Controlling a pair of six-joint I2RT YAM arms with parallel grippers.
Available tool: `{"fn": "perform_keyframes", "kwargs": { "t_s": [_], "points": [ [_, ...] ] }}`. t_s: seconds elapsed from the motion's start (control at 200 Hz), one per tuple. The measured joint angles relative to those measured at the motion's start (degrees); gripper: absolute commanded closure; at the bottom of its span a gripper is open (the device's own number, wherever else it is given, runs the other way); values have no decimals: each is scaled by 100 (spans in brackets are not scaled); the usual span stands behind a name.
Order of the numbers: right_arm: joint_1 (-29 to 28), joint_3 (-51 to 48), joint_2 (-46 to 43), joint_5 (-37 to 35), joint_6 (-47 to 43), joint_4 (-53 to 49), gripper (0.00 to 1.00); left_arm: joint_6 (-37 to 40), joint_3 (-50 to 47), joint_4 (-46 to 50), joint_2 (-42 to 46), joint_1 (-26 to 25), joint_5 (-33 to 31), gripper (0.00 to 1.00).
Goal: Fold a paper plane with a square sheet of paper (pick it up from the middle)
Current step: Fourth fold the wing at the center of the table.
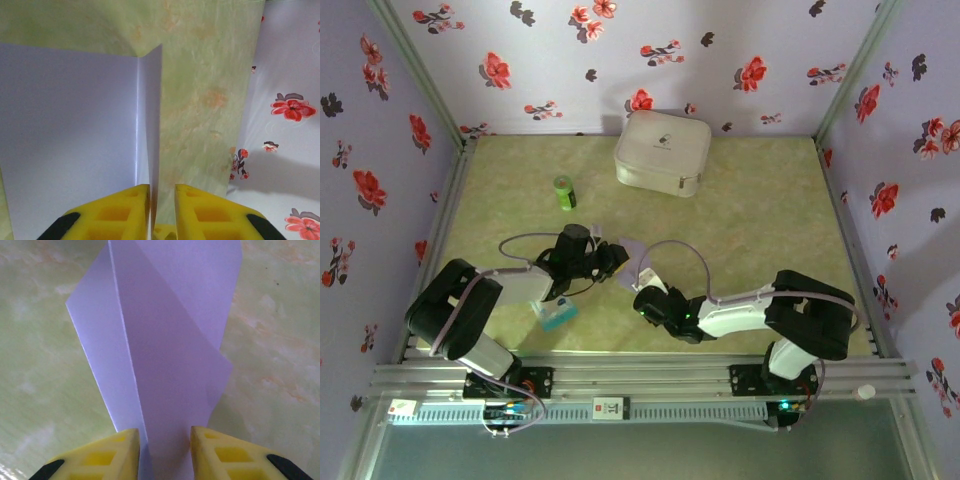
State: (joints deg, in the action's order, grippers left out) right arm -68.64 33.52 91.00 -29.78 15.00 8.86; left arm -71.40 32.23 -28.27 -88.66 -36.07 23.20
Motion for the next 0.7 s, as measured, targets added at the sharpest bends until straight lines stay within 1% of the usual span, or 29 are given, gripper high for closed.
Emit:
{"fn": "perform_keyframes", "kwargs": {
  "t_s": [0.11,0.335,0.495,0.605,0.7],
  "points": [
    [0,0,52,-39,33,17,71,15,0,0,0,0,22,86],
    [0,0,59,-72,63,33,75,17,0,0,0,0,37,88],
    [0,0,59,-72,111,33,82,17,0,0,0,0,37,90],
    [0,0,59,-72,151,35,82,17,0,0,-2,0,37,92],
    [0,0,59,-72,164,35,81,17,0,2,-11,0,37,92]
  ]
}}
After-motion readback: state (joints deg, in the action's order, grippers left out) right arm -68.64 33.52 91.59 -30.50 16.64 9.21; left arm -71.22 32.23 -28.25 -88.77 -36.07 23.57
